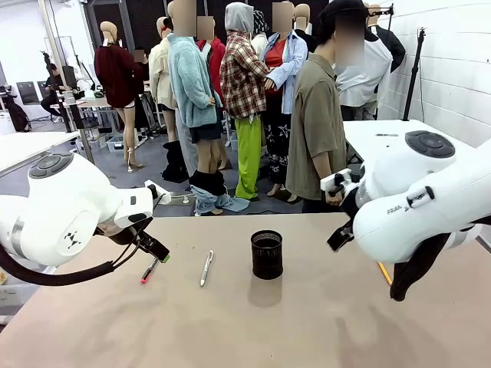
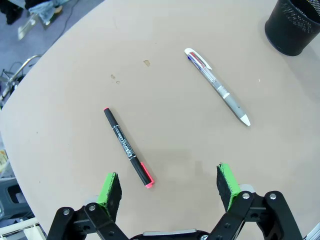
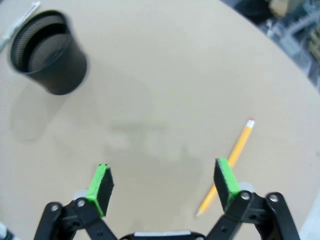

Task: Place the pens into the pen holder.
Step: Pick up a writing instrument from the table and place it into the Pen holder.

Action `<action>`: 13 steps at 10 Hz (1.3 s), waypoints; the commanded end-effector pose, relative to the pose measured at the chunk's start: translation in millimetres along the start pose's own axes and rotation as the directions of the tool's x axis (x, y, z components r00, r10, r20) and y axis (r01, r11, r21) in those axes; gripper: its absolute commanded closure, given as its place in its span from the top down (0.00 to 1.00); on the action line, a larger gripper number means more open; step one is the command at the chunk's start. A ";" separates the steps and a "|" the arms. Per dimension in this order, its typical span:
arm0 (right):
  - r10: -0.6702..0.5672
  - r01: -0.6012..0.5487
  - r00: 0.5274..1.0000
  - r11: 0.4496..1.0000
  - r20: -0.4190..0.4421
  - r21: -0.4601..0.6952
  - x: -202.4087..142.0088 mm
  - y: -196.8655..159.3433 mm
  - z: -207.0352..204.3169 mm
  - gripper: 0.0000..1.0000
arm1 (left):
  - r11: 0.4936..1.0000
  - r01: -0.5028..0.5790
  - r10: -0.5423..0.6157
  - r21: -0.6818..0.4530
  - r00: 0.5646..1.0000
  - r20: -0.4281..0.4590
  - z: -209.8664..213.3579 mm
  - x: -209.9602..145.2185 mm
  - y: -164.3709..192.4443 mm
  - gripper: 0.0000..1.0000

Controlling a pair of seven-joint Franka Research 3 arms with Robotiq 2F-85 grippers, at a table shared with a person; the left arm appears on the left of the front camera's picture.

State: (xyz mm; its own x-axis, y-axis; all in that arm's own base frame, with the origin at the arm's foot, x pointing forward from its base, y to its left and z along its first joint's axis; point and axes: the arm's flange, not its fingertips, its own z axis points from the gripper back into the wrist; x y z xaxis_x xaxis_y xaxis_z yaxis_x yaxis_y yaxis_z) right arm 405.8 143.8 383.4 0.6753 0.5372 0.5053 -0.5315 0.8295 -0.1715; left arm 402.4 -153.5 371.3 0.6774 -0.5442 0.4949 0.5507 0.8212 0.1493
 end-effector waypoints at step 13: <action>-0.329 0.350 0.791 0.935 -0.515 -0.060 9.7 -93.0 -109.4 1.00 | 1.000 -0.006 0.006 -0.001 1.000 0.000 0.0 -0.6 2.0 1.00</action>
State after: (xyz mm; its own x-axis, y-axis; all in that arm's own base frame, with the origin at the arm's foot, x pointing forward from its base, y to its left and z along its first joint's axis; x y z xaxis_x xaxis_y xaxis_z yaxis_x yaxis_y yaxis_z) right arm 511.4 88.2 311.8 0.9643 0.2637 0.0243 -0.2618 0.9630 -0.0639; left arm 402.5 -153.6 371.0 0.6777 -0.5445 0.4943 0.5508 0.8212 0.1494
